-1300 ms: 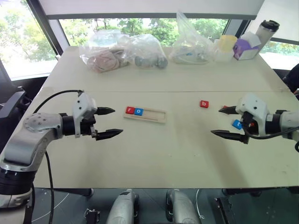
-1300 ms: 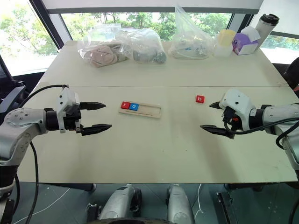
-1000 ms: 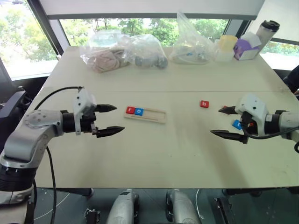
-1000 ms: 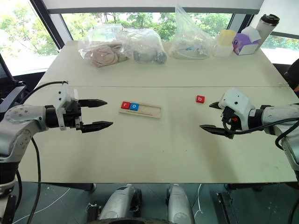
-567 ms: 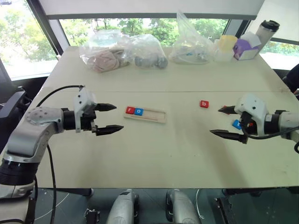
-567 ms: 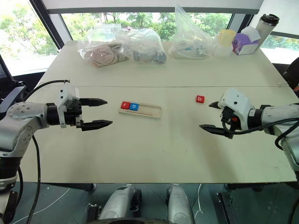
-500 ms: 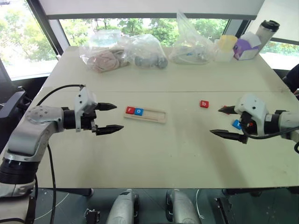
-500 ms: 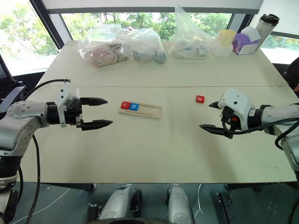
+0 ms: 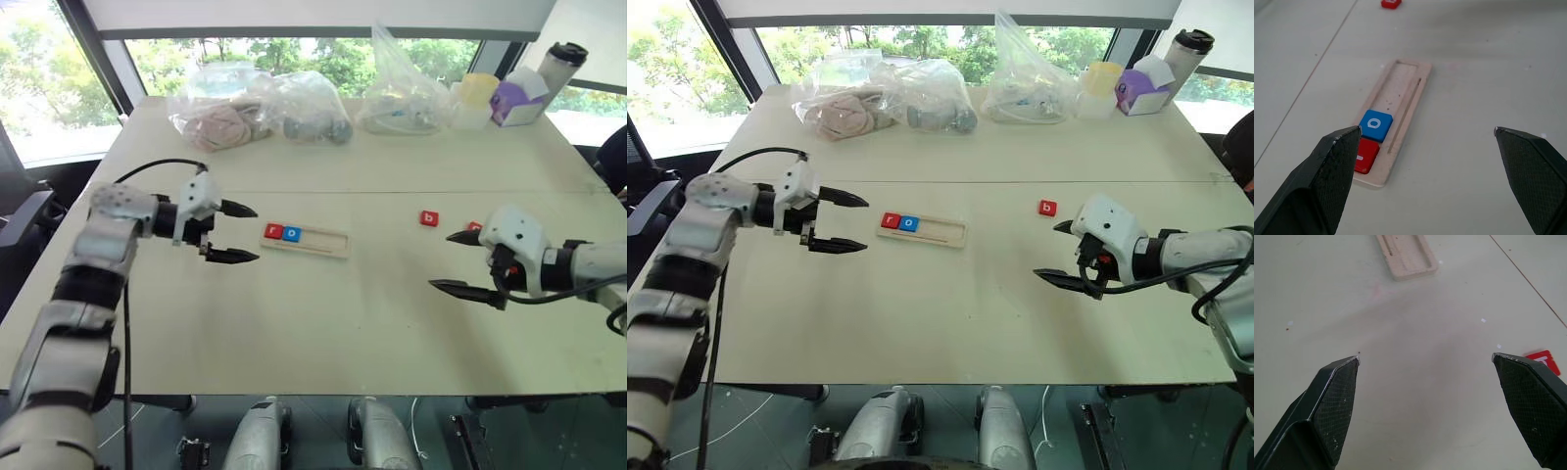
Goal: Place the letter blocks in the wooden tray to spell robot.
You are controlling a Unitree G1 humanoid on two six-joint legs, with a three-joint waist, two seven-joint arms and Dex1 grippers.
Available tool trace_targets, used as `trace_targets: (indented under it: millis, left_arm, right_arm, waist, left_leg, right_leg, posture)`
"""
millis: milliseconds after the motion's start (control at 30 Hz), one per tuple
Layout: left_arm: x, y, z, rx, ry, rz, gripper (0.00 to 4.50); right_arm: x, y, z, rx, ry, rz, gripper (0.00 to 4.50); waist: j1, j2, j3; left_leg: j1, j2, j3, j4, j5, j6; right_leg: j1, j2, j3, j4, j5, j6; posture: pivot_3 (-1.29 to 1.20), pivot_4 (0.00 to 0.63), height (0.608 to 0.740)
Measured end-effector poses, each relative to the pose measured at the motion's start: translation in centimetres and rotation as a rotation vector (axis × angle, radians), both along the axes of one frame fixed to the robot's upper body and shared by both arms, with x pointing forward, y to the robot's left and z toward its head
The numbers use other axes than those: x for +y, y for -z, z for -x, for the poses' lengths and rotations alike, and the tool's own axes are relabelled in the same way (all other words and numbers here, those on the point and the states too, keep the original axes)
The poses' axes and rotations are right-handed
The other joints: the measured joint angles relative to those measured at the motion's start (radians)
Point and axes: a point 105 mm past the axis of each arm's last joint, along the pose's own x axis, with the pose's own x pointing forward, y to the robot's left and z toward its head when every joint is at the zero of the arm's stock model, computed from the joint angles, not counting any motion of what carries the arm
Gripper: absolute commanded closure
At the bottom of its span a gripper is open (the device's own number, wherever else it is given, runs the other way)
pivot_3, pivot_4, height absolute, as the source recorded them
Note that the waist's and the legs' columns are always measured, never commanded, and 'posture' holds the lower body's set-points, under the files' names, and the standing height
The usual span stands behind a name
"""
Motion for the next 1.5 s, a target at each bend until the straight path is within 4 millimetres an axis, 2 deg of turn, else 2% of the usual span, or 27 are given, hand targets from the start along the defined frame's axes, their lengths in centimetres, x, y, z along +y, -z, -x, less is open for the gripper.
trace_targets:
  millis: [300, 600, 1033, 1367, 1467, 1500]
  left_arm:
    - [-2.2, 1.5, -3.2, -0.037, 0.0, -0.152, 0.0]
    - [-3.8, 3.5, -4.5, -0.056, -0.081, -0.222, 0.0]
    - [-4.2, 4.2, -5.8, -0.054, -0.213, -0.246, 0.0]
    - [-4.3, 4.6, -6.1, 0.02, -0.27, -0.28, 0.0]
    - [-4.4, 4.7, -6.1, 0.033, -0.272, -0.289, 0.72]
    - [-4.6, 4.8, -6.0, 0.036, -0.266, -0.291, 1.12]
  right_arm:
    - [0.2, 0.7, 2.0, 0.011, 0.055, -0.008, 0.02]
    - [0.4, 0.8, 3.1, 0.008, 0.088, -0.019, 0.02]
    - [0.7, 0.8, 3.6, 0.005, 0.098, -0.019, 0.02]
    - [0.6, 0.7, 4.3, 0.004, 0.12, -0.013, 0.02]
    - [0.6, 0.7, 4.6, 0.008, 0.131, -0.009, 0.0]
    - [0.5, 0.6, 4.8, 0.009, 0.137, -0.007, 0.0]
  waist:
    - [0.001, -0.003, 0.002]
    - [0.0, -0.007, 0.004]
    - [0.001, -0.007, 0.004]
    - [0.0, -0.008, 0.002]
    - [0.0, -0.008, 0.002]
    - [0.001, -0.007, 0.002]
  left_leg:
    - [-0.002, 0.0, -0.001, 0.001, -0.001, 0.001]
    - [-0.002, 0.0, -0.002, 0.002, -0.001, 0.001]
    - [-0.002, 0.0, -0.003, 0.006, -0.001, 0.001]
    - [-0.001, 0.001, -0.004, 0.012, -0.002, 0.003]
    - [0.002, 0.001, -0.004, 0.012, -0.002, 0.003]
    - [0.003, 0.001, -0.004, 0.012, -0.002, 0.003]
  right_leg:
    - [-0.001, 0.0, -0.001, 0.0, 0.002, 0.004]
    - [-0.001, 0.0, -0.001, 0.001, 0.003, 0.006]
    - [0.001, 0.0, -0.001, 0.002, 0.004, 0.006]
    - [0.005, 0.0, -0.002, 0.003, 0.004, 0.006]
    - [0.007, 0.0, -0.002, 0.003, 0.002, 0.004]
    - [0.008, 0.0, -0.002, 0.003, 0.002, 0.004]
  posture:
    - [0.0, 0.15, 0.74]
    - [0.0, 0.15, 0.74]
    - [0.0, 0.15, 0.74]
    - [0.0, 0.15, 0.74]
    - [0.0, 0.15, 0.74]
    - [0.0, 0.15, 0.74]
